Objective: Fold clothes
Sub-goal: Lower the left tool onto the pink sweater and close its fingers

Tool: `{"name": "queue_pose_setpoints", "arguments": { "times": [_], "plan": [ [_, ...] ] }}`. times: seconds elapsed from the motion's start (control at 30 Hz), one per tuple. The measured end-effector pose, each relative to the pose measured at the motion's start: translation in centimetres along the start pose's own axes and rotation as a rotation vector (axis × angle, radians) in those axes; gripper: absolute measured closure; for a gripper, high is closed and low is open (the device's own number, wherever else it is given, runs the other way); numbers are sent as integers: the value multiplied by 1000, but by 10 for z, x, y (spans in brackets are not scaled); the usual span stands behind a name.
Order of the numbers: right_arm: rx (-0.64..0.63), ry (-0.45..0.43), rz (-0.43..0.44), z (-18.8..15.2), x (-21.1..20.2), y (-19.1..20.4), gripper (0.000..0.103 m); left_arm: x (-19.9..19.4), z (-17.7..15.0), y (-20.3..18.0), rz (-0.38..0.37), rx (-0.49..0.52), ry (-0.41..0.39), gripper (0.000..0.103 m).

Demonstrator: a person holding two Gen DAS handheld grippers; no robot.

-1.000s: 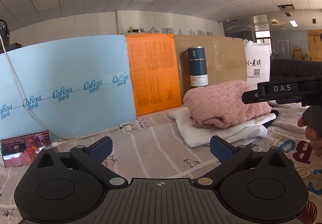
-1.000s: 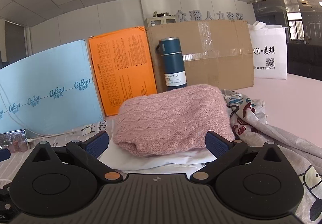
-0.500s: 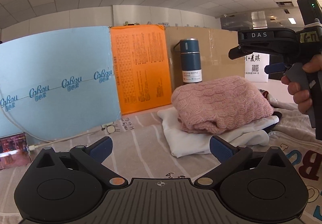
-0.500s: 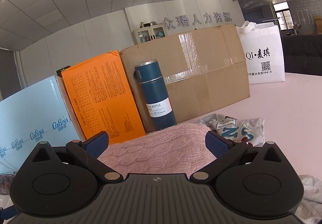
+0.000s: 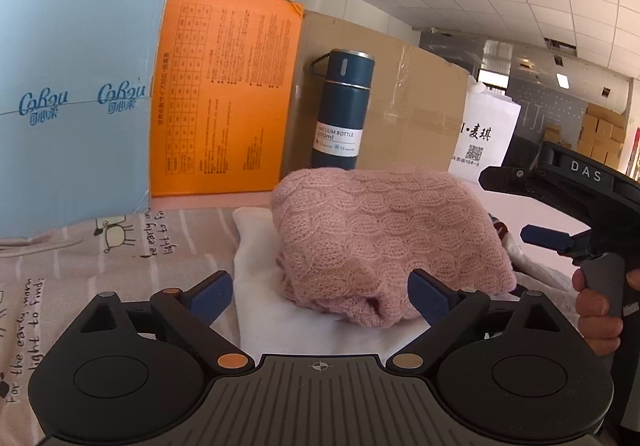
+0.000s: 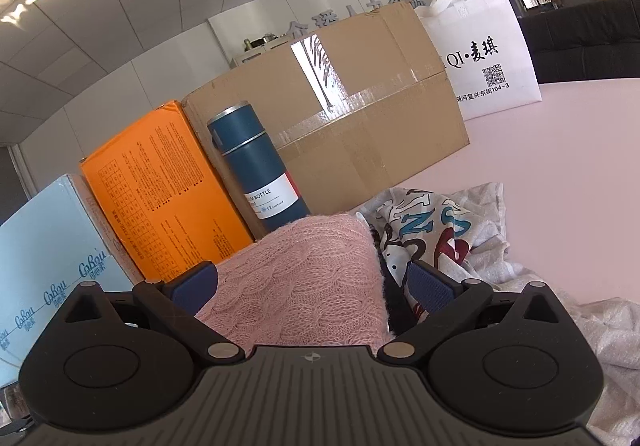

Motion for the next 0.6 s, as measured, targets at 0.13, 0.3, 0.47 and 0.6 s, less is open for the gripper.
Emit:
{"name": "queue_pose_setpoints", "arguments": {
  "times": [0.13,0.3,0.47,0.6],
  "plan": [
    [129,34,54,-4,7,-17,0,27,1,-5,-18,-41,16,30],
    [120,80,52,-15,20,-15,3,51,-4,-1,60,-114,16,29],
    [24,70,65,-21,24,3,17,52,-4,4,15,-153,1,41],
    [-122,66,-60,-31,30,15,50,50,-4,0,-26,-153,-6,62]
  ]
}}
Point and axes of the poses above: each gripper's, at about its wrist camera, not at the fingertips, and x roughly the way its jaws point, y to its left, z to its top, the point moved 6 cm from there along x, roughly the way its jaws point, and after that the axes turned 8 degrees about -x, right-handed, at the moved point
